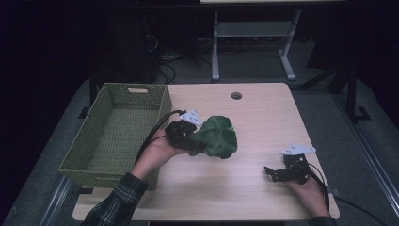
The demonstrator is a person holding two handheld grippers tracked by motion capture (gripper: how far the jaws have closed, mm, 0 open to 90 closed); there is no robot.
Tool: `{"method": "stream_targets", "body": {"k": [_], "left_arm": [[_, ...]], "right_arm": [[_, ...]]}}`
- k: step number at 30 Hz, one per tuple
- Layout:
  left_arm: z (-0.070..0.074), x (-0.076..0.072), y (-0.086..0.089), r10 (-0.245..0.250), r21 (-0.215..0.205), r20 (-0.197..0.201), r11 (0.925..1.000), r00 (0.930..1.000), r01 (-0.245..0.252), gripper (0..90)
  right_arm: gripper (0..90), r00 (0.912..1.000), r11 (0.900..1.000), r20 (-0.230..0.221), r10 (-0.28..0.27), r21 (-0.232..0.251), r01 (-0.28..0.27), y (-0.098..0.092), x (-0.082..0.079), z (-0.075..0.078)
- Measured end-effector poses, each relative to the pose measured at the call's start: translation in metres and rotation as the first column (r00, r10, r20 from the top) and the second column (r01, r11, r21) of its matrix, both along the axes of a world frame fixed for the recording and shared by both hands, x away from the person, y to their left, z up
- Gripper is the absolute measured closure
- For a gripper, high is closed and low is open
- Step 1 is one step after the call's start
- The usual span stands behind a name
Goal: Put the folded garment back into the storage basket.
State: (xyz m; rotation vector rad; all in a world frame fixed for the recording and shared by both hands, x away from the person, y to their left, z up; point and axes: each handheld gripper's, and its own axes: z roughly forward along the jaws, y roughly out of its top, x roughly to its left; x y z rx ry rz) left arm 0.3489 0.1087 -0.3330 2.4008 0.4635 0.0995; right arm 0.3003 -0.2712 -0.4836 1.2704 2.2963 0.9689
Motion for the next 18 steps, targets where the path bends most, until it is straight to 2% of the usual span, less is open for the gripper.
{"method": "stream_targets", "body": {"k": [2,11,18], "left_arm": [[0.005,0.001,0.006,0.005,0.010,0.006,0.9999,1.0000,-0.005,76.6],[0.023,0.001,0.029,0.051,0.005,0.031,0.9987,0.9982,-0.051,76.6],[0.032,0.002,0.057,0.110,0.001,0.049,0.9939,0.9927,-0.110,76.5]], "right_arm": [[2.5,1.0000,1.000,0.000,0.000,0.000,0.000,0.000,0.000,0.000],[2.5,1.0000,1.000,0.000,0.000,0.000,0.000,0.000,0.000,0.000],[2.5,1.0000,1.000,0.000,-0.001,-0.001,0.001,0.000,0.000,0.000]]}}
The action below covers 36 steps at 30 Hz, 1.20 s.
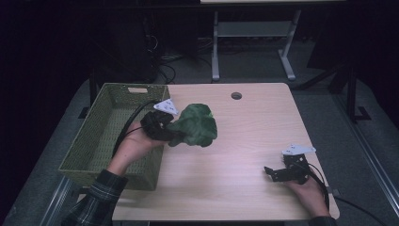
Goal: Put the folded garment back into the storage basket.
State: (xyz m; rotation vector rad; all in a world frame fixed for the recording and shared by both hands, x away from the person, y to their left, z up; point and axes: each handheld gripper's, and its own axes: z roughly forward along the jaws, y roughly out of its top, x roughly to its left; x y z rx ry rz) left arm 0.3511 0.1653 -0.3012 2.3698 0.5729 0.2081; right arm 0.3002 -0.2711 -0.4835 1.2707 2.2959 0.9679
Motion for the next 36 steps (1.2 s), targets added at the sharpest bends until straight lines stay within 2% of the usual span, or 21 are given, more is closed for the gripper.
{"method": "stream_targets", "body": {"k": [5,11,18,24,27,30,33,36], "left_arm": [[0.007,0.000,0.023,0.050,-0.009,0.011,0.9987,0.9987,-0.050,76.5],[0.012,-0.001,0.052,0.108,0.004,0.031,0.9941,0.9937,-0.108,76.5],[0.014,-0.001,0.084,0.197,0.005,0.052,0.9803,0.9790,-0.198,76.5],[0.009,0.003,0.112,0.284,0.011,0.071,0.9585,0.9564,-0.285,76.5],[0.003,0.005,0.125,0.328,0.018,0.072,0.9437,0.9418,-0.330,76.5],[-0.008,0.009,0.139,0.376,0.008,0.054,0.9261,0.9250,-0.377,76.5],[-0.020,0.013,0.151,0.408,0.023,0.037,0.9124,0.9124,-0.409,76.5],[-0.032,0.015,0.158,0.422,0.025,0.015,0.9060,0.9064,-0.422,76.5]], "right_arm": [[2.3,1.0000,1.000,-0.001,-0.006,-0.001,0.006,0.001,0.000,0.000],[1.6,0.9999,1.000,-0.001,-0.011,-0.003,0.011,0.001,0.000,0.000],[1.6,0.9999,1.000,-0.001,-0.010,-0.002,0.010,0.001,0.000,0.000],[1.7,0.9999,1.000,-0.001,-0.010,-0.002,0.010,0.001,0.000,0.000],[1.7,1.0000,1.000,-0.001,-0.010,-0.002,0.010,0.001,0.000,0.000],[1.7,0.9999,1.000,-0.001,-0.010,-0.002,0.010,0.001,0.000,0.000],[1.7,0.9999,1.000,-0.001,-0.011,-0.002,0.011,0.001,0.000,0.000],[1.7,0.9999,1.000,-0.001,-0.010,-0.002,0.010,0.001,0.000,0.000]]}}
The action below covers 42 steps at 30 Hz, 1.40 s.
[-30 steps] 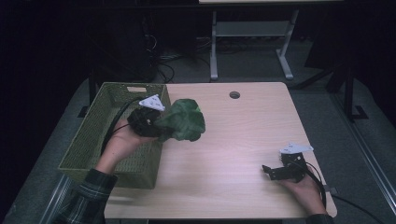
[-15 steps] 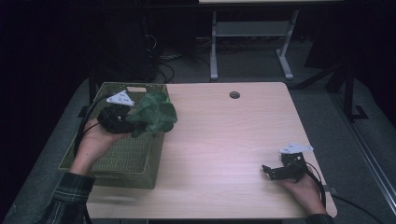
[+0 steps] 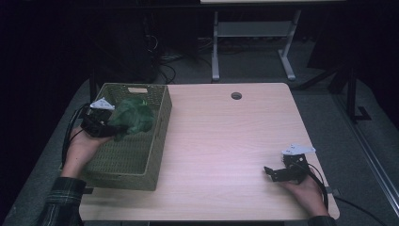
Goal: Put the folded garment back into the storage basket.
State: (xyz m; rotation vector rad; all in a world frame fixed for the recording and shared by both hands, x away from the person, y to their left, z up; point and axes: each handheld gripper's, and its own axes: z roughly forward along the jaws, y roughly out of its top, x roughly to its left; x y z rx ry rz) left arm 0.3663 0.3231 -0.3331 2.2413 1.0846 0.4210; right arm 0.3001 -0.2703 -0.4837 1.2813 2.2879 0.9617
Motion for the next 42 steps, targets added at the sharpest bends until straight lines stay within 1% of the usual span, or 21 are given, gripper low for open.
{"method": "stream_targets", "body": {"k": [1,5,7,9,12,16,20,23,25,32,34,36,38,39,40,42], "left_arm": [[-0.004,0.001,0.002,0.004,0.001,-0.007,1.0000,1.0000,-0.004,76.5],[-0.019,0.004,0.005,0.023,0.025,-0.029,0.9994,0.9993,-0.022,76.5],[-0.024,0.006,0.006,0.023,0.019,-0.038,0.9996,0.9990,-0.022,76.5],[-0.030,0.007,0.006,0.025,0.021,-0.050,0.9995,0.9984,-0.024,76.5],[-0.039,0.009,0.005,0.019,0.032,-0.066,0.9994,0.9976,-0.017,76.1],[-0.052,0.012,0.004,0.018,0.033,-0.093,0.9994,0.9955,-0.015,75.9],[-0.063,0.015,0.002,0.013,0.051,-0.128,0.9987,0.9916,-0.006,75.6],[-0.067,0.017,0.000,0.013,0.080,-0.143,0.9968,0.9897,-0.001,74.8],[-0.069,0.017,-0.001,0.012,0.087,-0.155,0.9962,0.9879,0.002,74.6],[-0.074,0.017,-0.002,0.011,0.097,-0.175,0.9953,0.9845,0.007,73.0],[-0.074,0.017,-0.002,0.003,0.099,-0.177,0.9950,0.9843,0.014,69.5],[-0.074,0.017,-0.003,-0.002,0.110,-0.162,0.9938,0.9868,0.020,63.2],[-0.072,0.017,-0.003,0.000,0.103,-0.137,0.9946,0.9906,0.015,54.9],[-0.071,0.017,-0.002,-0.001,0.101,-0.131,0.9948,0.9913,0.015,50.7],[-0.071,0.017,-0.001,0.003,0.085,-0.126,0.9964,0.9921,0.008,47.4],[-0.071,0.017,0.001,0.003,0.070,-0.127,0.9975,0.9919,0.006,39.2]], "right_arm": [[1.7,1.0000,1.000,0.000,0.000,0.000,0.000,0.000,0.000,0.000],[1.7,1.0000,1.000,0.000,0.000,0.000,0.000,0.000,0.000,0.000],[1.7,1.0000,1.000,0.000,0.000,0.000,0.000,0.000,0.000,0.000],[1.6,1.0000,1.000,0.000,0.000,0.000,0.000,0.000,0.000,0.000],[1.7,1.0000,1.000,0.000,0.000,0.000,0.000,0.000,0.000,0.000],[1.7,1.0000,1.000,0.000,0.000,0.000,0.000,0.000,0.000,0.000],[1.7,1.0000,1.000,0.000,0.000,0.000,0.000,0.000,0.000,0.000],[1.7,1.0000,1.000,0.000,0.000,-0.001,0.000,0.000,0.000,0.000],[1.7,1.0000,1.000,0.000,0.000,0.000,0.000,0.000,0.000,0.000],[1.7,1.0000,1.000,0.000,0.001,-0.001,-0.001,0.000,0.000,0.000],[1.7,1.0000,1.000,0.000,0.000,0.000,0.000,0.000,0.000,0.000],[1.7,1.0000,1.000,0.000,0.000,0.000,0.000,0.000,0.000,0.000],[1.7,1.0000,1.000,0.000,0.000,0.000,0.000,0.000,0.000,0.000],[1.7,1.0000,1.000,0.000,0.000,0.000,0.000,0.000,0.000,0.000],[1.7,1.0000,1.000,0.000,-0.001,0.001,0.001,0.000,0.000,0.000],[1.7,1.0000,1.000,0.000,0.000,0.000,0.000,0.000,0.000,0.000]]}}
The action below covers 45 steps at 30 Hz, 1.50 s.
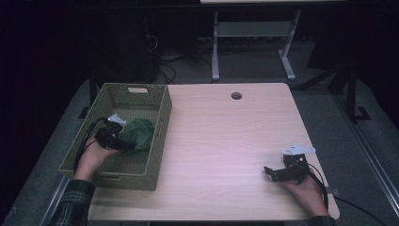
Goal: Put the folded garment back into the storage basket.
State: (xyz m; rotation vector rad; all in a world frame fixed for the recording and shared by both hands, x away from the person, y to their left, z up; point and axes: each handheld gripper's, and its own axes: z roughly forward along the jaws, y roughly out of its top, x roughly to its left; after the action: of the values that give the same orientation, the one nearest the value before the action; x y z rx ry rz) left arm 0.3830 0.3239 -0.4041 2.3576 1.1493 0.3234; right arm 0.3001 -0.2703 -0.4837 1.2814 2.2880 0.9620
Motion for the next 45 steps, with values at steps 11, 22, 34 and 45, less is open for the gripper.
{"method": "stream_targets", "body": {"k": [11,22,34,45], "left_arm": [[0.011,-0.004,0.000,-0.009,-0.024,0.058,0.9997,0.9983,0.010,16.3],[0.043,-0.008,-0.014,-0.006,-0.076,0.128,0.9970,0.9918,0.015,15.9],[0.060,-0.014,-0.049,-0.050,-0.104,0.177,0.9922,0.9830,0.069,15.9],[0.075,-0.025,-0.092,-0.111,-0.141,0.216,0.9796,0.9700,0.143,15.9]], "right_arm": [[1.7,1.0000,1.000,0.000,0.000,0.000,0.000,0.000,0.000,0.000],[1.7,1.0000,1.000,0.000,-0.001,0.001,0.001,0.000,0.000,0.000],[1.7,1.0000,1.000,-0.001,-0.004,0.001,0.004,0.000,0.000,0.000],[1.7,1.0000,1.000,-0.001,-0.004,0.001,0.004,0.000,0.000,0.000]]}}
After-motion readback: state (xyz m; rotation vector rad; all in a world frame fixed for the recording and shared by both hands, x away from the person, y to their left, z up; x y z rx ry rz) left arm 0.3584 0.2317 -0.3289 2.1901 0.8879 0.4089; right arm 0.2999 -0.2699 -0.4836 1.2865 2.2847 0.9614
